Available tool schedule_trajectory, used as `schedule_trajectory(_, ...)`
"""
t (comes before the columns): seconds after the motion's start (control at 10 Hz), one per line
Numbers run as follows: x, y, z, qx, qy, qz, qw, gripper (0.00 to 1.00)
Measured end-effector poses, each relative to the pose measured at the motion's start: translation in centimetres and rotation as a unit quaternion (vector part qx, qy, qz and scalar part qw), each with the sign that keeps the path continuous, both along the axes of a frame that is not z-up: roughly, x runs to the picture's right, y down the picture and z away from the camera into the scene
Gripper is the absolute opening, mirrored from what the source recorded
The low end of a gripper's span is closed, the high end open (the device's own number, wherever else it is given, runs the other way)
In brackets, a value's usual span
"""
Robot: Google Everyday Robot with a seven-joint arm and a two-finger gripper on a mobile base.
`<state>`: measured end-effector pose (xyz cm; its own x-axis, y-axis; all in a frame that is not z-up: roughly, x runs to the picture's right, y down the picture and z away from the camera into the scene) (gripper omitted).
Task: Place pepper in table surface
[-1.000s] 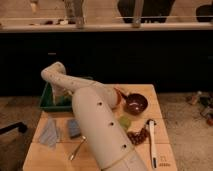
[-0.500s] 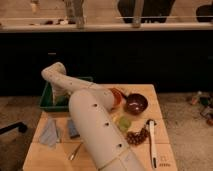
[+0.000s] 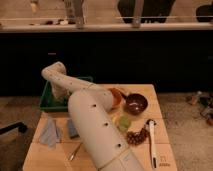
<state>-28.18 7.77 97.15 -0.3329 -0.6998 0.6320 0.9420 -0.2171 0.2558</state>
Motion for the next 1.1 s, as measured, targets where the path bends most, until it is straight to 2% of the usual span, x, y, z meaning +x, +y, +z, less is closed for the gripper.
schedule_trajectory(0.2,0.0,0.0,0.0,-0.001,0.0,0.0,1.0,0.02)
schedule_trajectory(0.3,0.0,0.0,0.0,-0.001,0.0,0.0,1.0,0.0)
schedule_trajectory(0.5,0.0,0.0,-0.1,-0.001,0.0,-0.001,1.0,0.0)
schedule_trajectory(1.1,-0.8,-1.6,-2.1,0.035,-0.011,-0.017,0.9992,0.0)
